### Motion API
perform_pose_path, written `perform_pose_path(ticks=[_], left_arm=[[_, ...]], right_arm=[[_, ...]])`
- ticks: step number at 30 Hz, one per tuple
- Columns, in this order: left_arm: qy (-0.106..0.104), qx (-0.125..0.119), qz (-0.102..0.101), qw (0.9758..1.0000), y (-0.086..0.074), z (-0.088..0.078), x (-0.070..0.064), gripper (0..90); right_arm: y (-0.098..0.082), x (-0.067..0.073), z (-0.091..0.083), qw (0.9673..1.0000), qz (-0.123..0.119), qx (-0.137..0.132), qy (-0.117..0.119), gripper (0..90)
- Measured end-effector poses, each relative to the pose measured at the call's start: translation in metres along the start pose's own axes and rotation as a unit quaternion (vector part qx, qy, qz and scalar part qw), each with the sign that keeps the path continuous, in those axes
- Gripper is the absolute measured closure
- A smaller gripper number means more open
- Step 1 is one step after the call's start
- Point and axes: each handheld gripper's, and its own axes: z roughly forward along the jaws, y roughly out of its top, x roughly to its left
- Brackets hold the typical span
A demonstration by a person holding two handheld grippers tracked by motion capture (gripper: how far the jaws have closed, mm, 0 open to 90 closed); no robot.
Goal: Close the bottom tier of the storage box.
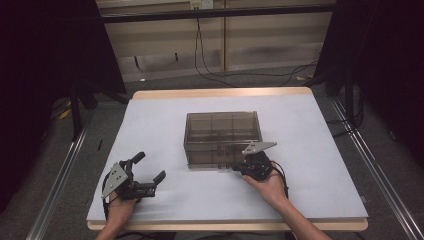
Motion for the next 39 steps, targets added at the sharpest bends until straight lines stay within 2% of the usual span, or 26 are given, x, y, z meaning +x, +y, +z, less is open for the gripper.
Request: perform_pose_path(ticks=[39], left_arm=[[0.001, -0.001, -0.001, 1.0, 0.0, 0.0, 0.0, 0.0]], right_arm=[[-0.001, -0.014, -0.001, 0.9995, 0.021, 0.003, -0.022, 90.0]])
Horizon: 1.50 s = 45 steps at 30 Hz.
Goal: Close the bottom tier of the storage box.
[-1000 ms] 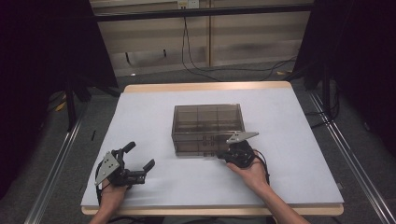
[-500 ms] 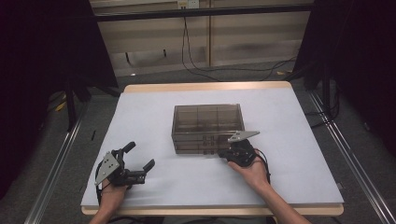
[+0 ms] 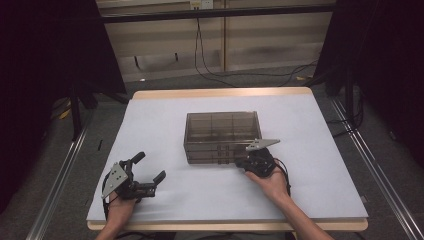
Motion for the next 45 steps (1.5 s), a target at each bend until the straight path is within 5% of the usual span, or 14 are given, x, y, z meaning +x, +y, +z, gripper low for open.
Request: perform_pose_path(ticks=[24, 29, 35, 45], left_arm=[[0.0, 0.0, -0.001, 1.0, 0.0, 0.0, 0.0, 0.0], [0.0, 0.0, -0.001, 1.0, 0.0, 0.0, 0.0, 0.0], [0.0, 0.0, 0.0, 1.0, 0.0, 0.0, 0.0, 0.0], [0.0, 0.001, 0.001, 1.0, 0.0, 0.0, 0.0, 0.0]], right_arm=[[0.002, -0.005, -0.004, 0.9997, 0.003, -0.01, -0.02, 90.0], [0.001, -0.006, -0.013, 0.9992, -0.002, -0.037, 0.015, 90.0], [-0.003, 0.002, -0.028, 0.998, -0.006, -0.057, 0.028, 68.9], [-0.012, 0.001, -0.054, 0.9974, 0.013, -0.07, 0.014, 38.9]])
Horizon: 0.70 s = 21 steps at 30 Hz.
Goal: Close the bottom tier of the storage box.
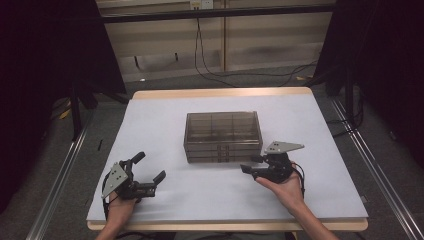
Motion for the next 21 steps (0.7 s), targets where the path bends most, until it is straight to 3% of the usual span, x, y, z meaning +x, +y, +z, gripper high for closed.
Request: perform_pose_path(ticks=[7, 13, 16, 21], left_arm=[[-0.002, -0.001, -0.001, 1.0, 0.0, 0.0, 0.0, 0.0], [0.001, 0.0, 0.001, 1.0, 0.0, 0.0, 0.0, 0.0], [0.001, 0.0, -0.001, 1.0, 0.0, 0.0, -0.001, 0.0], [0.002, 0.0, -0.001, 1.0, 0.0, 0.0, -0.001, 0.0]], right_arm=[[-0.003, -0.01, -0.026, 0.9995, 0.023, -0.018, -0.013, 31.1], [-0.008, -0.018, -0.049, 0.9987, 0.026, -0.027, -0.035, 22.8], [-0.013, -0.023, -0.059, 0.9985, 0.035, -0.023, -0.034, 20.8], [-0.028, -0.028, -0.072, 0.9963, 0.054, -0.018, -0.064, 16.4]])
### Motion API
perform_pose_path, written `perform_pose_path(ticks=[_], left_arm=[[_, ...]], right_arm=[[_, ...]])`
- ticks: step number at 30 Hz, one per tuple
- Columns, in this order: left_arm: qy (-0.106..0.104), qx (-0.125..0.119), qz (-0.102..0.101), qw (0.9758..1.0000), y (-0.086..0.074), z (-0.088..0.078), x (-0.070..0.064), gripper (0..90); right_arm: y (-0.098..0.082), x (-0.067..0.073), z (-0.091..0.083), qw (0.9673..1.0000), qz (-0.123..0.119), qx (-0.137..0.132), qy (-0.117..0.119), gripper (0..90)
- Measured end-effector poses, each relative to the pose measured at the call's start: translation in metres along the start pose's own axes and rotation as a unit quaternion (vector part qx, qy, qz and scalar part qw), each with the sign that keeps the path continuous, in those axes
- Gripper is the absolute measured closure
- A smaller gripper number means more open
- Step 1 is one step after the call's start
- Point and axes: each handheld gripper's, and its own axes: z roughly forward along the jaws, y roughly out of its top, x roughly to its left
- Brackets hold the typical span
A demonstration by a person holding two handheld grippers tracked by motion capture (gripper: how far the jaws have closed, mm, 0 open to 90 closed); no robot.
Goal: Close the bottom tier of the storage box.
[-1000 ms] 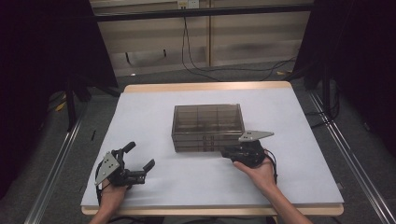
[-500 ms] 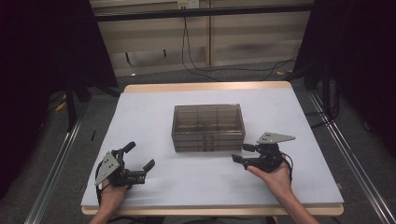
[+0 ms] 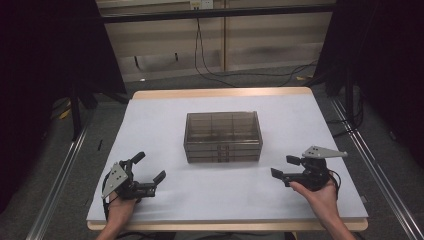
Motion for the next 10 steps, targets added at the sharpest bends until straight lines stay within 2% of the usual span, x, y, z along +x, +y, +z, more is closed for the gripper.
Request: perform_pose_path(ticks=[2, 6, 8, 10], left_arm=[[-0.001, 0.0, 0.0, 1.0, 0.0, 0.0, 0.0, 0.0], [-0.003, 0.0, 0.003, 1.0, 0.0, 0.0, 0.0, 0.0], [-0.001, -0.002, 0.0, 1.0, 0.0, 0.0, 0.0, 0.0], [0.0, -0.001, 0.0, 1.0, 0.0, 0.0, 0.0, 0.0]], right_arm=[[-0.007, -0.001, -0.003, 0.9999, 0.01, 0.002, -0.004, 15.2], [-0.014, -0.005, -0.01, 0.9998, 0.011, -0.001, -0.016, 14.5], [-0.015, -0.007, -0.015, 0.9994, 0.004, -0.009, -0.033, 14.7], [-0.017, -0.01, -0.017, 0.9992, 0.007, -0.008, -0.04, 14.7]])
